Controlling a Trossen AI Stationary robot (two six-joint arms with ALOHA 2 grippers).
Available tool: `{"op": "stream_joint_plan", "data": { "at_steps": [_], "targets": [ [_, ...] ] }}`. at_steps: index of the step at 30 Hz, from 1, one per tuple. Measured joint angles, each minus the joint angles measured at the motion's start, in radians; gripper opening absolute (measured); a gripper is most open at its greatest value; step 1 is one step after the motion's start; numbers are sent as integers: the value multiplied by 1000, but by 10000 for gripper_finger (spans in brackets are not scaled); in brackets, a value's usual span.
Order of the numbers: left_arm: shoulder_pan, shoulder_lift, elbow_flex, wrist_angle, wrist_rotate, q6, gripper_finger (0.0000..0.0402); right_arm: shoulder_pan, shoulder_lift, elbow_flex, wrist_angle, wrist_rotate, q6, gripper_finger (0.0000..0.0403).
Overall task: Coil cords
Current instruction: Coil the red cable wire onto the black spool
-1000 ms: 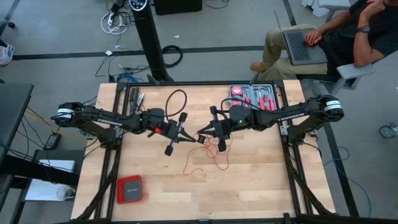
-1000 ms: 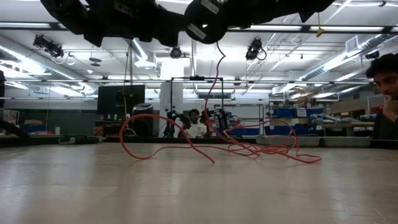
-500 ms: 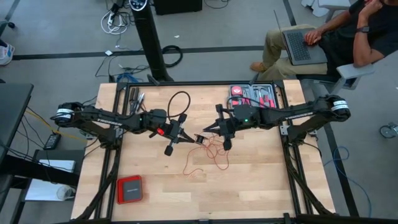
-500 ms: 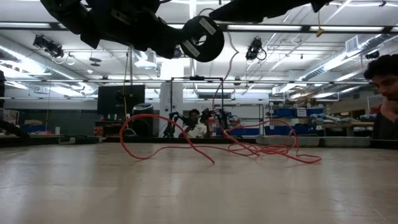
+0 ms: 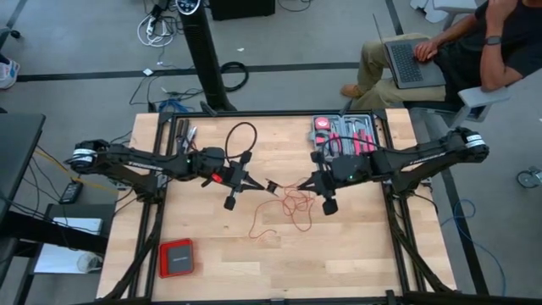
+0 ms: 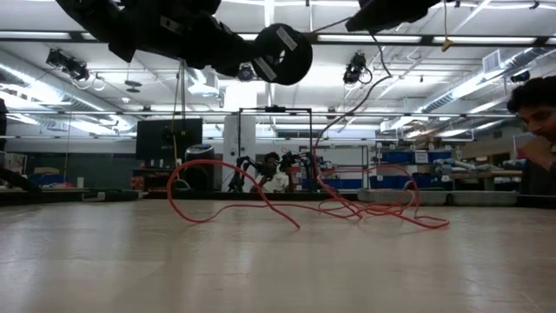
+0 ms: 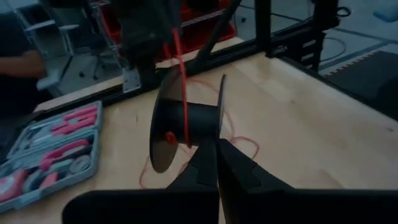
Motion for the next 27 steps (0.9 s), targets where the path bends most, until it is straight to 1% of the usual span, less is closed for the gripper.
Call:
{"op": "stream_joint_plan", "data": {
  "at_steps": [2,7,10,13,15,18,22,24,27],
  "targets": [
    [4,-16,1,3,0,0,0,9,0,0,-25,4,28,0],
    [8,-33,0,-16,1,25,0,6,29,1,6,8,54,1],
    [4,-33,7,-26,-10,71,0,-4,68,1,59,1,24,1],
    [-7,-33,12,-11,-66,85,0,-20,118,0,116,3,6,2],
    [-13,-33,11,-2,-85,89,0,-32,145,-1,137,7,-5,2],
    [-27,-33,12,14,-88,128,0,-57,178,-1,173,8,-25,2],
    [-44,-33,12,45,-83,132,0,-98,199,-1,218,11,-51,3],
    [-53,-33,12,65,-82,131,0,-114,200,-1,233,-10,-53,7],
    [-65,-33,12,68,-80,131,0,-125,199,0,249,-48,-36,26]
  ]
}}
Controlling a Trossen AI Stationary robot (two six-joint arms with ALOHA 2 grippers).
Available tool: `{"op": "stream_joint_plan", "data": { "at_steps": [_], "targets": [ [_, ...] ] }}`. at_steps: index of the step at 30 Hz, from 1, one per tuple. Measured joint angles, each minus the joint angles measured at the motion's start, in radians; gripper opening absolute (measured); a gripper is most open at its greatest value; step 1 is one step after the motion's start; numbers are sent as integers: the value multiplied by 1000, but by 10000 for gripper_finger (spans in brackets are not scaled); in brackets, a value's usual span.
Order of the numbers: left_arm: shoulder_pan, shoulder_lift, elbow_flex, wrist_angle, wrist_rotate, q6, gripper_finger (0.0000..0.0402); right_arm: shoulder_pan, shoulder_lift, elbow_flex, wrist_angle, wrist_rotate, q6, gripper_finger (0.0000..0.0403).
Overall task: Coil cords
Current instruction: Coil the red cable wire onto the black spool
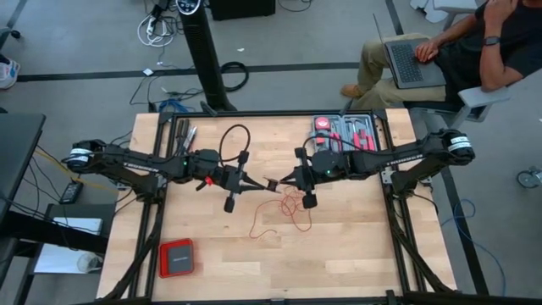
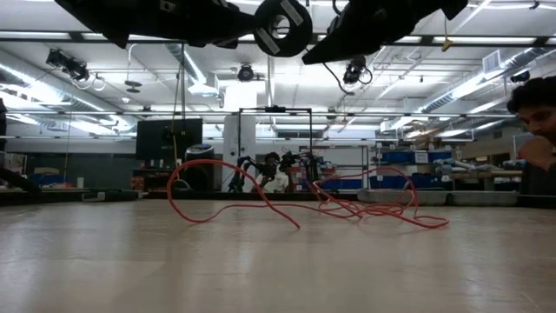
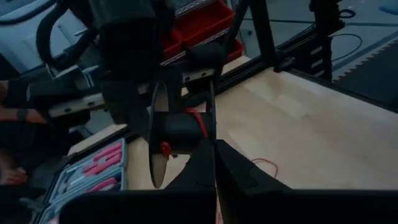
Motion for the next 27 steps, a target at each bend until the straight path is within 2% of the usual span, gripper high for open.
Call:
{"op": "stream_joint_plan", "data": {
  "at_steps": [4,8,14,27],
  "targets": [
    [-8,0,0,3,1,0,0,-14,0,-2,-7,-49,34,55],
    [-11,0,0,10,2,4,0,-34,0,-54,60,-74,54,70],
    [-11,0,0,36,8,19,0,-40,0,-113,123,-82,89,67],
    [-11,0,0,55,55,22,0,-93,-6,-230,323,-276,195,60]
  ]
}}
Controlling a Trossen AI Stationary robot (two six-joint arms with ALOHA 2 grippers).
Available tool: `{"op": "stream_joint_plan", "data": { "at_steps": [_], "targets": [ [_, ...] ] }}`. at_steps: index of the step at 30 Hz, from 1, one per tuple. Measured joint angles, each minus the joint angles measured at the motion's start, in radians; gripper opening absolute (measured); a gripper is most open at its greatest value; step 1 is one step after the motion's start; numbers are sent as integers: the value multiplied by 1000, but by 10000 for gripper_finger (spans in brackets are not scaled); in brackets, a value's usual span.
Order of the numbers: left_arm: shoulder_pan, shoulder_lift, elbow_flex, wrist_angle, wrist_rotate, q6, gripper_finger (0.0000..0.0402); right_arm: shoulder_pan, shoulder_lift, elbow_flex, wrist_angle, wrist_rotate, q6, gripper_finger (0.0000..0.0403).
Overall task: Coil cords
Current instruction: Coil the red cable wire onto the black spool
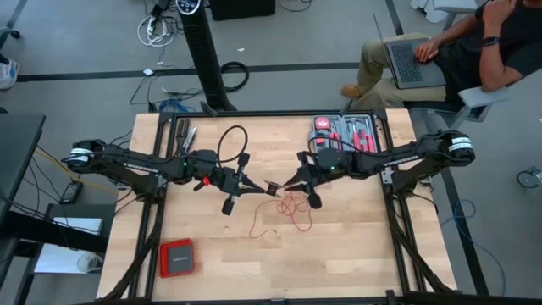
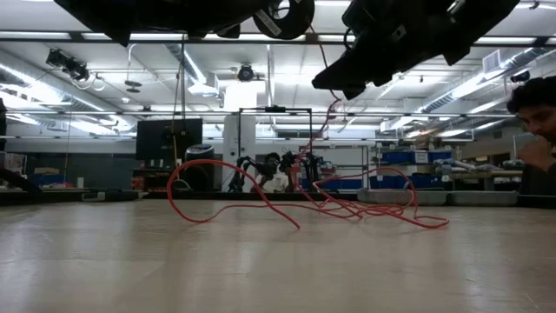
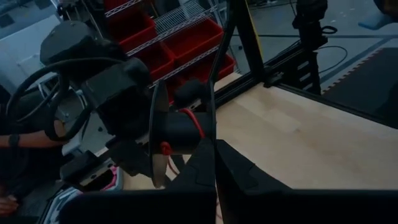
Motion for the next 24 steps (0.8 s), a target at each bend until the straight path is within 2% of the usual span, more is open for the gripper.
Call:
{"op": "stream_joint_plan", "data": {
  "at_steps": [5,24],
  "targets": [
    [-2,0,0,9,0,0,0,-32,0,-43,90,-102,43,60],
    [-2,0,0,18,19,-28,0,-85,0,-51,51,-213,49,54]
  ]
}}
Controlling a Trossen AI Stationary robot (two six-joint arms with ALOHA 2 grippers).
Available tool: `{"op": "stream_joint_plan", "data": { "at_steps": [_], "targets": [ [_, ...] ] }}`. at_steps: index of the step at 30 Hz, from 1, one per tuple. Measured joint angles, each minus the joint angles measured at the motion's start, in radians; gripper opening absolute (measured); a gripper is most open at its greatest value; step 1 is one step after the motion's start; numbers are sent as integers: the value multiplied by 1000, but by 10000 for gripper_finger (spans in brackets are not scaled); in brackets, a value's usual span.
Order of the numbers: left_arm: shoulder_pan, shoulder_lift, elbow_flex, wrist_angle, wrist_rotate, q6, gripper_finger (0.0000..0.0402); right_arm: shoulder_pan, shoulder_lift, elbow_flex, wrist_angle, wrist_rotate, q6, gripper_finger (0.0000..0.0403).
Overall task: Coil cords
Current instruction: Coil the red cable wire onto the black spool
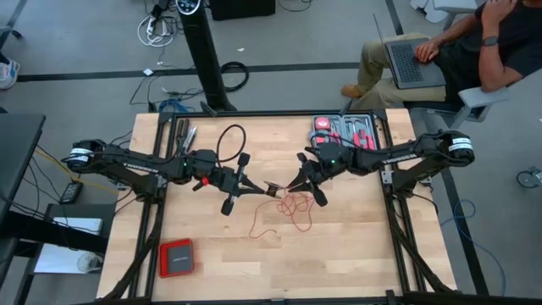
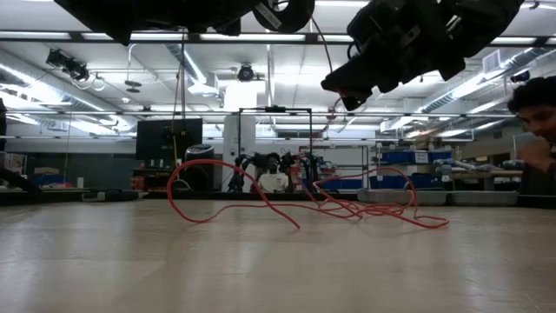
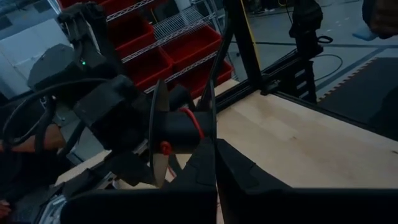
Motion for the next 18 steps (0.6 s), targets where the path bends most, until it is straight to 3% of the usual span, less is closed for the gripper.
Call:
{"op": "stream_joint_plan", "data": {
  "at_steps": [18],
  "targets": [
    [0,0,0,-8,0,-1,0,-6,0,0,12,-28,0,40]
  ]
}}
